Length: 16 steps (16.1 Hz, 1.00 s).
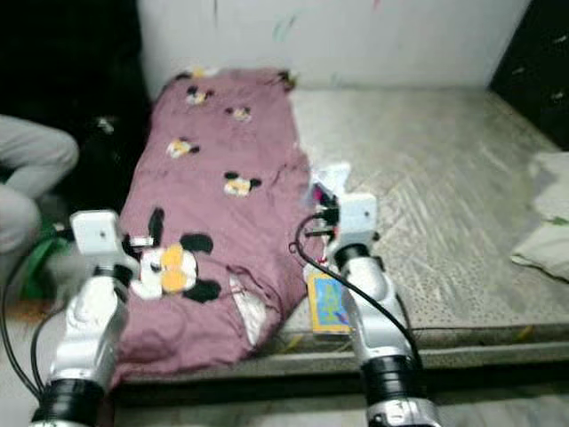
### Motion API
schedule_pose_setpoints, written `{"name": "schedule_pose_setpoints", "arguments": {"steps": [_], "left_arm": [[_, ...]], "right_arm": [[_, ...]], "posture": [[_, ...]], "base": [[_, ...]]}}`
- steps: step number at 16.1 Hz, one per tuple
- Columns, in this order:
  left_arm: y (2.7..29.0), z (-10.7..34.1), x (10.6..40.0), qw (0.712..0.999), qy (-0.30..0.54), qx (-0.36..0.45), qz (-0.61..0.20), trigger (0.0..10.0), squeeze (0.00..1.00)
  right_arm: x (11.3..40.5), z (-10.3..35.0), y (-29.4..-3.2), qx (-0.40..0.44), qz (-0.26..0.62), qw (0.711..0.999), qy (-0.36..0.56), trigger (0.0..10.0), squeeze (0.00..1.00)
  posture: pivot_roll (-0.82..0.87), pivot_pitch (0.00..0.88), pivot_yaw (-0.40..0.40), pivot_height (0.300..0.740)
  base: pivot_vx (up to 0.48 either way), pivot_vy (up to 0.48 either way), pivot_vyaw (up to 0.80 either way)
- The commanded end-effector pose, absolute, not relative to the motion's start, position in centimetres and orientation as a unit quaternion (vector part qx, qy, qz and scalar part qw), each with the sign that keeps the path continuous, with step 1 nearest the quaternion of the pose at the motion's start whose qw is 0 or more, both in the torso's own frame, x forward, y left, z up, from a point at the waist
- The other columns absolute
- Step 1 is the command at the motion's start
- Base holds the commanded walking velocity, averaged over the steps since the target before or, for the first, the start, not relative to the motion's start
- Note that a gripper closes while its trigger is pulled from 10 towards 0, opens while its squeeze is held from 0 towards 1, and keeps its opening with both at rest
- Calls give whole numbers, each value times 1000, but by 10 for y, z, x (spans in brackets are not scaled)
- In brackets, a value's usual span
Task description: Clean up the room
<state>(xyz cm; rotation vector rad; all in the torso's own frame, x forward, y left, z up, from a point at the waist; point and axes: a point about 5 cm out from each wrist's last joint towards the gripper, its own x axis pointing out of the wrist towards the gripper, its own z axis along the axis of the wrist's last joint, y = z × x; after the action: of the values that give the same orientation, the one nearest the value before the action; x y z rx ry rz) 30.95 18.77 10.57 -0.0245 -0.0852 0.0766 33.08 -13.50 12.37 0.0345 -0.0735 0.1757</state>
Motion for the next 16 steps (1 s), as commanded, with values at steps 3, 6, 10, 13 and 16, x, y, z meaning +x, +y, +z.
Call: {"name": "schedule_pose_setpoints", "arguments": {"steps": [3, 6, 10, 13, 16], "left_arm": [[195, 109, 311, 998, -45, -3, 47, 10000, 0], [195, 107, 313, 998, -37, 7, 53, 10000, 0], [192, 113, 318, 998, -38, -1, 44, 10000, 0], [188, 113, 315, 998, -46, 10, 35, 10000, 0], [190, 106, 310, 998, -39, 5, 47, 10000, 0]], "right_arm": [[333, 130, -125, 21, 105, 993, -46, 10000, 0], [336, 132, -128, 16, 104, 993, -49, 10000, 0], [337, 137, -124, 1, 119, 991, -59, 10000, 0], [331, 132, -118, 2, 130, 990, -55, 10000, 0], [330, 131, -118, -4, 136, 989, -55, 10000, 0]], "posture": [[-63, 0, -23, 740], [-67, 0, -22, 740], [-63, 0, -19, 740], [-68, 0, -22, 740], [-73, 0, -22, 740]], "base": [[0, 480, 0], [0, 160, 0], [0, 0, 400], [0, 0, 800], [0, 0, 800]]}}
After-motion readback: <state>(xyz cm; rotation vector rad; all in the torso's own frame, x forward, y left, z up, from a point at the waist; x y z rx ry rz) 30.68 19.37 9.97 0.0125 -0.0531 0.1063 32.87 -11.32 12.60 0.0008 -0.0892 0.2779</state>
